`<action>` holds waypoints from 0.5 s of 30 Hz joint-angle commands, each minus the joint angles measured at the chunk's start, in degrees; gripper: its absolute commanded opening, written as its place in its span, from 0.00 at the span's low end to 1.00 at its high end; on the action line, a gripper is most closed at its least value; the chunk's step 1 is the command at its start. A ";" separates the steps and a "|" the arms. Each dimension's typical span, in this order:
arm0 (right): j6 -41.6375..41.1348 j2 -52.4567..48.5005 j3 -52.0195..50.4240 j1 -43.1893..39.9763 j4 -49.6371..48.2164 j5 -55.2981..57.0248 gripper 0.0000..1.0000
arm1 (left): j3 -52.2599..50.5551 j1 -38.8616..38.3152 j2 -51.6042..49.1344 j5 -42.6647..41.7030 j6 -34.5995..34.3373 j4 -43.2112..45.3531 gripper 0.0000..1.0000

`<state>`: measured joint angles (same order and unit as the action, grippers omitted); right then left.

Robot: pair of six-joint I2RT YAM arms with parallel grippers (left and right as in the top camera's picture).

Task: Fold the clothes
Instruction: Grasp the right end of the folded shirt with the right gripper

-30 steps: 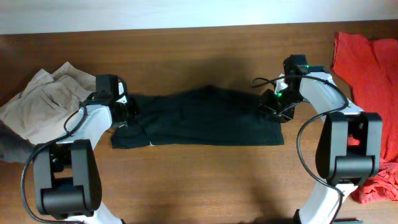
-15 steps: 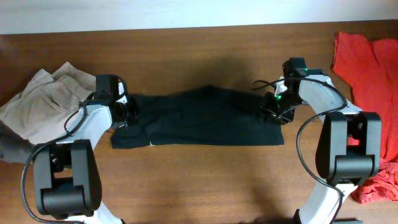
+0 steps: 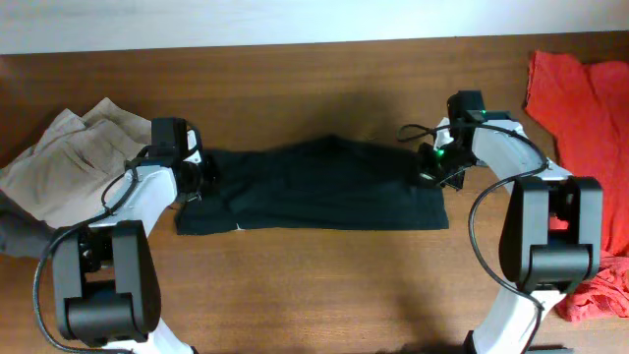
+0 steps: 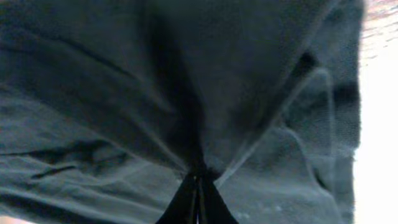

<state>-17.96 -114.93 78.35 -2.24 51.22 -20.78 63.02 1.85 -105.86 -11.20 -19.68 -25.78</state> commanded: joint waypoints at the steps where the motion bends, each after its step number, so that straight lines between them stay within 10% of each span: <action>1: 2.91 0.26 -0.04 -2.78 1.42 2.43 0.04 | 1.05 0.46 1.64 -0.61 1.40 -0.26 0.01; 15: 9.18 2.05 0.09 -6.40 3.39 2.40 0.04 | 1.20 1.44 1.86 -0.61 1.53 -1.79 0.01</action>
<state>-10.28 -114.91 78.35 -8.49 54.46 -19.29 63.02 2.13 -105.86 -11.22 -19.20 -26.81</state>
